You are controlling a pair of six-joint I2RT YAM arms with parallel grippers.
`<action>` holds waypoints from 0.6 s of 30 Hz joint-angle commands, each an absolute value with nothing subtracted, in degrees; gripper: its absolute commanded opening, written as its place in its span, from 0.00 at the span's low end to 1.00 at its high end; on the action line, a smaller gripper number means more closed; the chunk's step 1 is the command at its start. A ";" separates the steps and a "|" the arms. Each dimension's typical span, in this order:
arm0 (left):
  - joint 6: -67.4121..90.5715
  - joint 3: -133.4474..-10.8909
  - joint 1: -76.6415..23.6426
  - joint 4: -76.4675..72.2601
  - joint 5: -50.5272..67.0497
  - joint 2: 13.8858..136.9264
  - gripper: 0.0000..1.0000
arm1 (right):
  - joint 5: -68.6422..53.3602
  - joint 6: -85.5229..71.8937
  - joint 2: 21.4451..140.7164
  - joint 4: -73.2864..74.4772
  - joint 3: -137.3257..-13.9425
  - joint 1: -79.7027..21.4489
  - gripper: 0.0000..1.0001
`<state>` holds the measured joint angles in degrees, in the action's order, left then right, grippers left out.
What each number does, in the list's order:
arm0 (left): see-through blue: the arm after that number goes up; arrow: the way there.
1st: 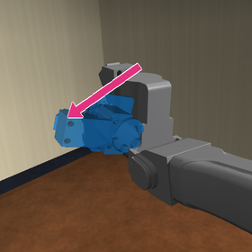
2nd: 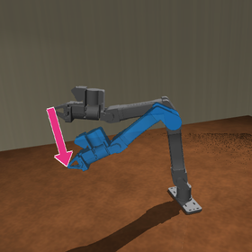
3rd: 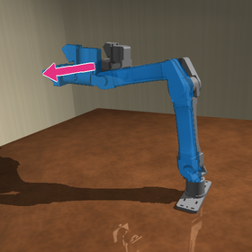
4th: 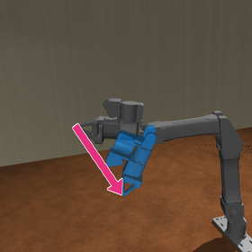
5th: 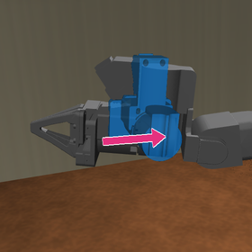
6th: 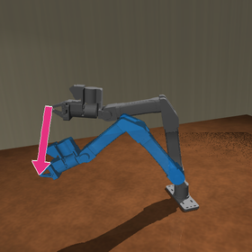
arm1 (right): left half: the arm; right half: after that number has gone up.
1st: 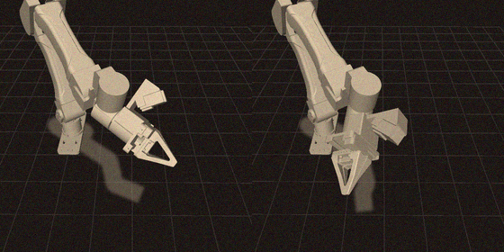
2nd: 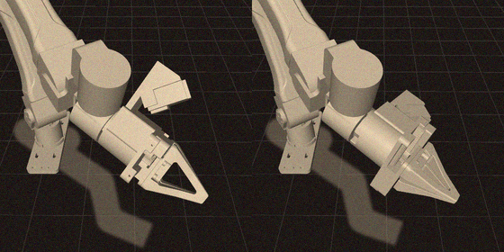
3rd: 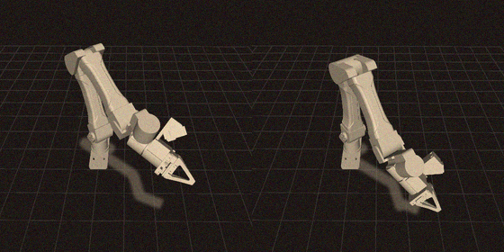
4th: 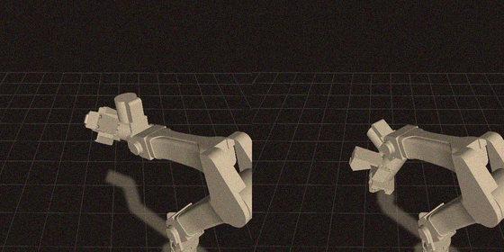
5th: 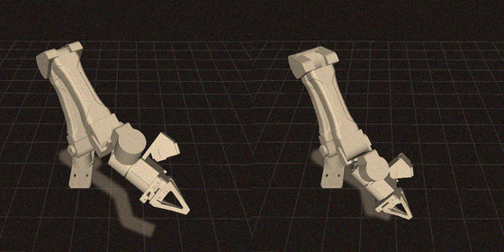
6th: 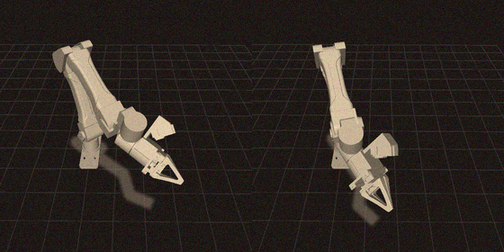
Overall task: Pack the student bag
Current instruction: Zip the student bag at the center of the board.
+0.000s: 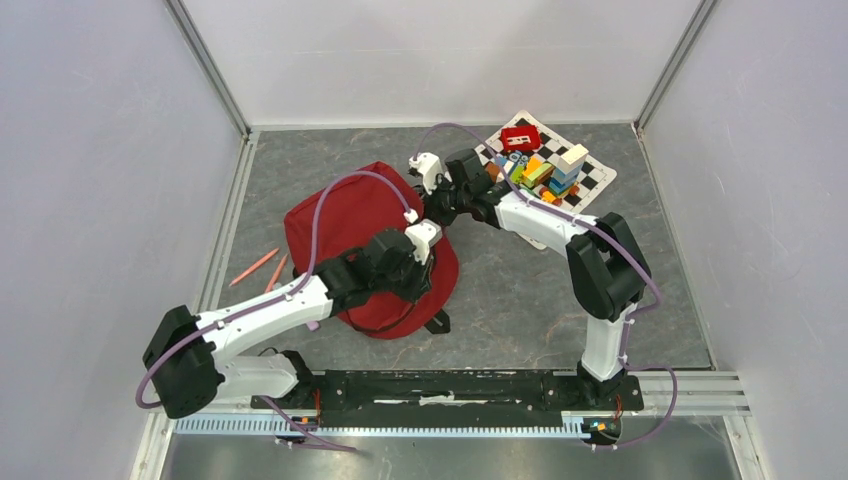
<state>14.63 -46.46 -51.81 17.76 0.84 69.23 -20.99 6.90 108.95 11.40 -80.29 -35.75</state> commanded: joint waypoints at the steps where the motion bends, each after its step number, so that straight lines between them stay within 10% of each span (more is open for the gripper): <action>1: 19.87 -46.62 -53.83 24.33 6.51 66.25 0.39 | -11.38 10.05 107.34 0.44 -83.08 -33.71 0.00; 11: 33.08 -59.10 -50.46 21.63 -4.83 77.20 0.80 | -12.09 10.21 103.73 1.53 -79.65 -35.09 0.00; 18: 36.99 -62.30 -48.60 18.28 -12.25 82.62 0.86 | -12.40 9.32 102.73 1.54 -79.82 -35.39 0.00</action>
